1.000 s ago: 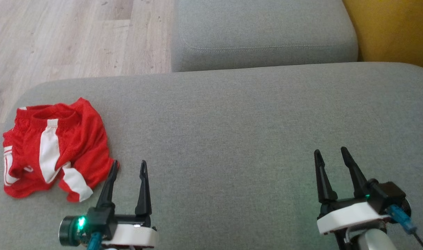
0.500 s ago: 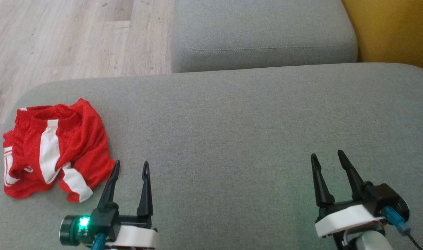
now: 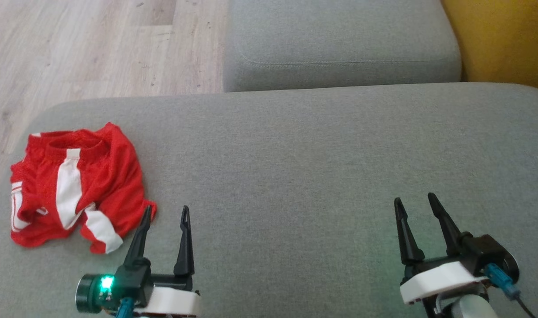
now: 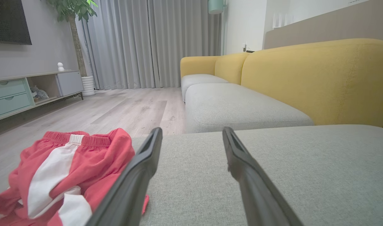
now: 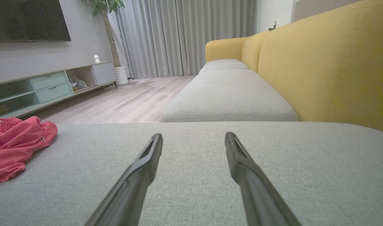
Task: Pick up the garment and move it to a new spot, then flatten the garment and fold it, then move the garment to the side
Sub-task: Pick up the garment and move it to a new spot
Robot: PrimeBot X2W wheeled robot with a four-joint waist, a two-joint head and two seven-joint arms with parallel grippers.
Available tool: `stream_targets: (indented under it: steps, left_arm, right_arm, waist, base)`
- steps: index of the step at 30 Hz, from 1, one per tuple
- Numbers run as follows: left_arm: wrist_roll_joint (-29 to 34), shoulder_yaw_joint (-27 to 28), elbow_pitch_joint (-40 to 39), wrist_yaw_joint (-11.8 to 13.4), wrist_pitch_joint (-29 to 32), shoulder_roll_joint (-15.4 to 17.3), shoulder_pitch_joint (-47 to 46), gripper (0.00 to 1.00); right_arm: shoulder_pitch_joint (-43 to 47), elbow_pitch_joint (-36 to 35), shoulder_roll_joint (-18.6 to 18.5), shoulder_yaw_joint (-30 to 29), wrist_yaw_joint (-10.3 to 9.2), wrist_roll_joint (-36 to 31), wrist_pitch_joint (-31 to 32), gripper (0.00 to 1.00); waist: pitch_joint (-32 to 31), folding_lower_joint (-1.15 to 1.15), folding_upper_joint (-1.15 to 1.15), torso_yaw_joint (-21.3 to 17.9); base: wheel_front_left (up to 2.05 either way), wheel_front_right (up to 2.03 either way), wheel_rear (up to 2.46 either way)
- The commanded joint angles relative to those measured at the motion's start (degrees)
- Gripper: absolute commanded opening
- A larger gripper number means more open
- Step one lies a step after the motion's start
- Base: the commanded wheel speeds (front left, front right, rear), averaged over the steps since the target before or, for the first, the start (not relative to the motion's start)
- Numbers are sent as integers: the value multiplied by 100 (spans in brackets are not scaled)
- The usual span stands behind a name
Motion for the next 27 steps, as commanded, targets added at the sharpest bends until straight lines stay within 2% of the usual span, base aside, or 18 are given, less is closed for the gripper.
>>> stream_targets:
  steps: [1, 8, 20, 27]
  left_arm:
    - [-1, 178, -186, 21, -61, 39, -200, 100]
    - [19, 188, -196, 41, -61, 39, -217, 100]
    - [-67, 431, -392, 105, -61, 39, -129, 100]
    - [-29, 487, -506, 99, -61, 39, -59, 100]
  right_arm:
    - [-147, -159, -60, 122, -4, 12, -63, 100]
    - [-107, -166, -60, 92, -4, 1, -63, 100]
    - [-66, -200, -60, 51, -4, -101, -63, 100]
    - [-31, -189, -60, 76, -4, -137, -63, 100]
  waist:
    - [9, 0, 0, 40]
    - [22, 0, 0, 454]
    - [143, 0, 0, 1739]
    - [231, 0, 0, 2239]
  base:
    - [0, 0, 0]
    - [0, 0, 0]
    - [0, 0, 0]
    - [0, 0, 0]
